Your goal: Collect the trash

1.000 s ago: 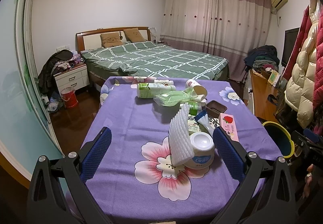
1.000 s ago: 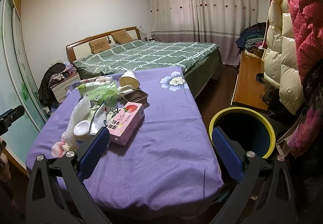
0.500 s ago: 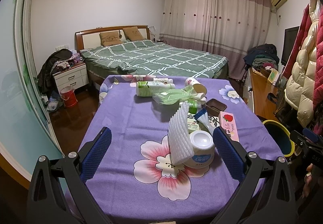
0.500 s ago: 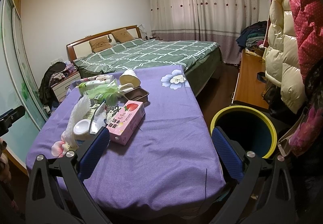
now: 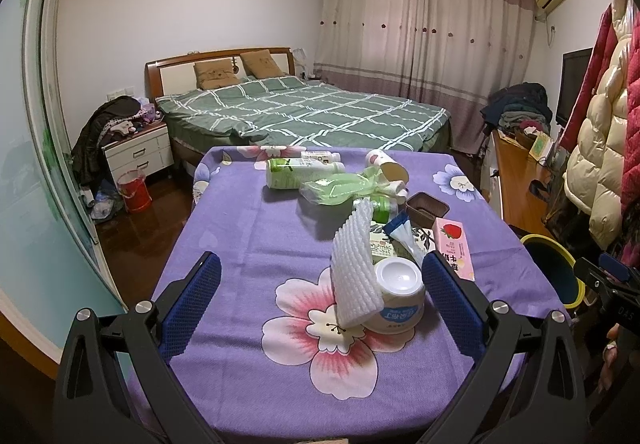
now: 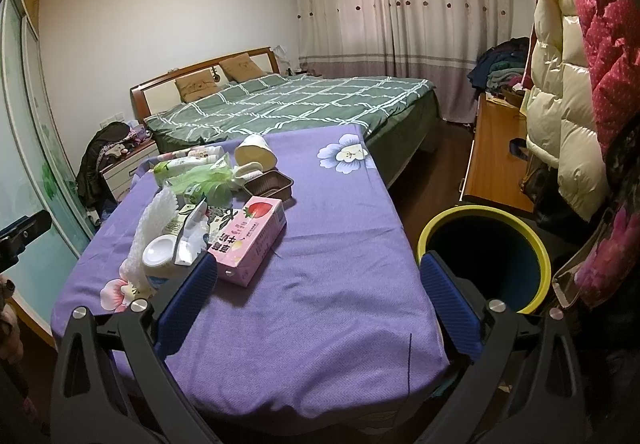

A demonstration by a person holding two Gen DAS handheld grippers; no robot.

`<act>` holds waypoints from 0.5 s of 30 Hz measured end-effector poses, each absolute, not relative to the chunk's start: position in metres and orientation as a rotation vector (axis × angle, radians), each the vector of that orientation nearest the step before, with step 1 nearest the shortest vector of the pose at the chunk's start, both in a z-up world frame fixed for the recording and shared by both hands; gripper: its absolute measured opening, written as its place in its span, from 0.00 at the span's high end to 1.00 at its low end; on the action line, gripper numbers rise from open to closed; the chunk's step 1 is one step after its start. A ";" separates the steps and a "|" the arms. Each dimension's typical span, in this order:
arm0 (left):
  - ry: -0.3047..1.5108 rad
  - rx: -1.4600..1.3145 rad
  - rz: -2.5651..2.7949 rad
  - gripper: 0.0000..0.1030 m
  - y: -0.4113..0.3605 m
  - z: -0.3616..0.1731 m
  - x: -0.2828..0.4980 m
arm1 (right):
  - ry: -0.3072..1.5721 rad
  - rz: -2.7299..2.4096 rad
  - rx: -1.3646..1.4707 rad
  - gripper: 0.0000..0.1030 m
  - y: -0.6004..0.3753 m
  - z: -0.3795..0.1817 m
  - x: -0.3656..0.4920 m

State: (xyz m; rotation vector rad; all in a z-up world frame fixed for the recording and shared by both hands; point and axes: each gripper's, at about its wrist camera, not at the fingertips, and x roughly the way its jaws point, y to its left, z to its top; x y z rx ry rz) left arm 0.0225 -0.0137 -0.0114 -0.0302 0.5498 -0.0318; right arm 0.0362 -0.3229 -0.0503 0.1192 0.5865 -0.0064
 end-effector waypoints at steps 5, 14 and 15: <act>0.563 -0.022 -0.040 0.04 -0.017 -0.016 0.035 | 0.603 -0.010 0.127 0.06 -0.326 -0.054 0.043; 0.551 -0.037 0.002 0.04 -0.001 -0.022 0.079 | 0.626 0.034 0.113 0.06 -0.313 -0.058 0.076; 0.554 -0.042 0.007 0.04 0.002 -0.022 0.085 | 0.629 0.040 0.104 0.06 -0.310 -0.058 0.084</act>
